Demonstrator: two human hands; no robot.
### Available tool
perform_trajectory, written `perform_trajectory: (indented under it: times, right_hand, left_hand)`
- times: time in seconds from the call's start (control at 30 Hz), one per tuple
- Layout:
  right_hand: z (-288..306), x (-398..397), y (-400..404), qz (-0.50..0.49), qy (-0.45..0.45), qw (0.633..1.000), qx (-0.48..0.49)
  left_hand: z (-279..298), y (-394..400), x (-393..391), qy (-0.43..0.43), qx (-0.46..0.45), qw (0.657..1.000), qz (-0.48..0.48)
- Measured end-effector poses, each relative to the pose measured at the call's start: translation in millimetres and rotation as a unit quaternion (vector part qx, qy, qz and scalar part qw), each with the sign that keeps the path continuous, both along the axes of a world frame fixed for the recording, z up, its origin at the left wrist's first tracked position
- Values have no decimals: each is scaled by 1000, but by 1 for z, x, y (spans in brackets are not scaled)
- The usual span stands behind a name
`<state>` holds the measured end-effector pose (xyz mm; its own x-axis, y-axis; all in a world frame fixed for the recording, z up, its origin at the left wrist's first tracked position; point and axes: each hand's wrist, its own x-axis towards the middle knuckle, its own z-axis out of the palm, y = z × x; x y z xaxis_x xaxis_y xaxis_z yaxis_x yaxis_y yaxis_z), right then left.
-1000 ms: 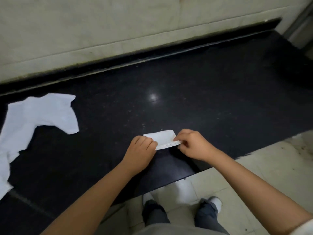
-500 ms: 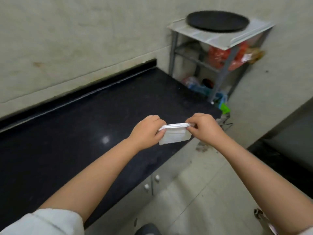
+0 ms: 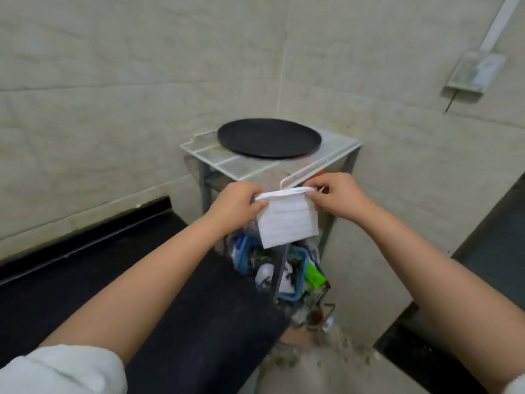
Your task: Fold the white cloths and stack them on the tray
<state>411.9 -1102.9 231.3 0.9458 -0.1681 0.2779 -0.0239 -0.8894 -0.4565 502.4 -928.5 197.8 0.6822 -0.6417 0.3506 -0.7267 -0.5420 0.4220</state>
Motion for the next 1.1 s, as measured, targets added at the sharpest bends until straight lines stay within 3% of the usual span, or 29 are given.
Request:
perform_trajectory:
  times: [0.1, 0.33, 0.6, 0.67, 0.77, 0.9, 1.1]
  right_hand:
    - [29, 63, -45, 5, -6, 1000, -7]
    - [71, 196, -120, 77, 66, 989, 104]
    - [61, 350, -180, 165, -45, 985, -31]
    - [43, 383, -196, 192, -41, 980, -41]
    - [6, 411, -215, 250, 38, 962, -105]
    - [-28, 421, -234, 343, 122, 916, -171]
    - [-29, 421, -251, 395, 102, 885, -224]
  left_hand:
    - [30, -42, 51, 29, -31, 999, 26]
    - [77, -115, 154, 93, -125, 976, 154]
    - [66, -181, 256, -39, -140, 951, 273]
    - [46, -196, 276, -44, -99, 955, 276]
    - [13, -207, 287, -12, 51, 958, 282]
    - [-9, -223, 278, 3, 243, 926, 288]
    - [-16, -236, 265, -22, 279, 911, 303]
